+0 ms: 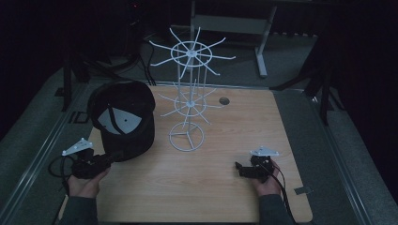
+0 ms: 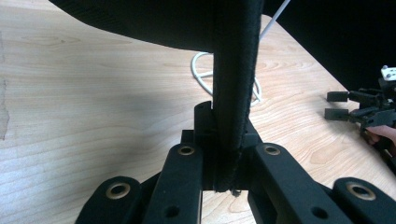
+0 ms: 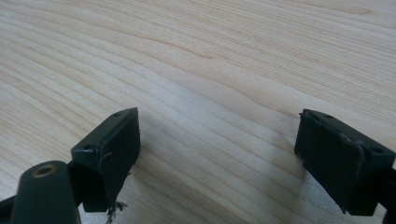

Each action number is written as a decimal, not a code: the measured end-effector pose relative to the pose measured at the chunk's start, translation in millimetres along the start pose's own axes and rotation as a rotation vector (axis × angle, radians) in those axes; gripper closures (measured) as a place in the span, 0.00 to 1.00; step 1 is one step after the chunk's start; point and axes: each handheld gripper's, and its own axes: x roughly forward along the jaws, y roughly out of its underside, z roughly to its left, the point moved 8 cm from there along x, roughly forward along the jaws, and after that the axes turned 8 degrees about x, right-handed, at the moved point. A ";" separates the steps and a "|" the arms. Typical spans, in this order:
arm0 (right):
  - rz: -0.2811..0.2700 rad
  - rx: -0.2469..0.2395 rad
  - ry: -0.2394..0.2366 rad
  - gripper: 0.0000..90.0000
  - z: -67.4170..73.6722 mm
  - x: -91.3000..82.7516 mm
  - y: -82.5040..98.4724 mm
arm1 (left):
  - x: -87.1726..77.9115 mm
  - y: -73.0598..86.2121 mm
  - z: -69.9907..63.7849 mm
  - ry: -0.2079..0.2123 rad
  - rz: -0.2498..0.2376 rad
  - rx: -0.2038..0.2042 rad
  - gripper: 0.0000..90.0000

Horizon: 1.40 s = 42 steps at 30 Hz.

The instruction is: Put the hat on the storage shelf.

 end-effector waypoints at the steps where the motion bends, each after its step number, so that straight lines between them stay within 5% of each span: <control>1: 0.000 0.000 0.000 0.15 0.0 0.0 0.0 | -0.2 -1.4 -1.0 0.000 -0.001 0.005 0.95; 42: -0.003 -0.004 0.000 0.15 -0.3 0.2 -0.3 | -9.7 -35.1 -12.6 -0.024 -0.076 0.031 0.95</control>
